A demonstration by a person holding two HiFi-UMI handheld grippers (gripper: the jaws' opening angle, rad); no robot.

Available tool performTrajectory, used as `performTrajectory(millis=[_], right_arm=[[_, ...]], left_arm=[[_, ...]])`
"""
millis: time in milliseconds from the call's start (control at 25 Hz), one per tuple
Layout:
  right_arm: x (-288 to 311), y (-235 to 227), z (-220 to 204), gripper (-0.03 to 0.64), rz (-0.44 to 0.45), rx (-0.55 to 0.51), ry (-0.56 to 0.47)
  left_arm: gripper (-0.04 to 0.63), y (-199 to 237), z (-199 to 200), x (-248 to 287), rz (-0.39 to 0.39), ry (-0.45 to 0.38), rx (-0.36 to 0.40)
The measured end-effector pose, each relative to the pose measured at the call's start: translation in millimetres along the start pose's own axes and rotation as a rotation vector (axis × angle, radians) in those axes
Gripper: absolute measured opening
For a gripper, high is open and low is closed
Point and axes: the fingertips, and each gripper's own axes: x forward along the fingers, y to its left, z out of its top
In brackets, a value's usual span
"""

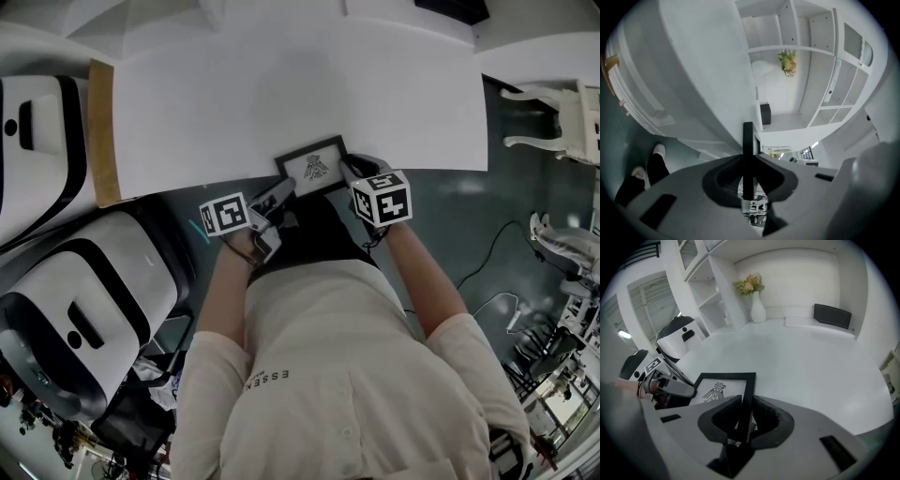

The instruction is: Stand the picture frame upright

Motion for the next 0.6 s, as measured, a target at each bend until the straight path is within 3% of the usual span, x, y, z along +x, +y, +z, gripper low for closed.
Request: performTrajectory(millis=[200,320,600], right_arm=[[-1.4,-0.8,4.3,0.088,0.046,-0.006,-0.008],[-6.1,-0.5,12.1,0.103,0.069,-0.013,-0.067],[-18.8,3.5,34.1,0.179,0.318,0.126,-0.170]], left_arm=[[0.074,-12.0,4.3,-1.7,-0.018,-0.015,0.014],[0.073,-20.6,8.8,-4.3,-0.029,-0.021,0.055],[0.071,-44.1,29.3,-13.3,-0.059,-0.001,0.130]])
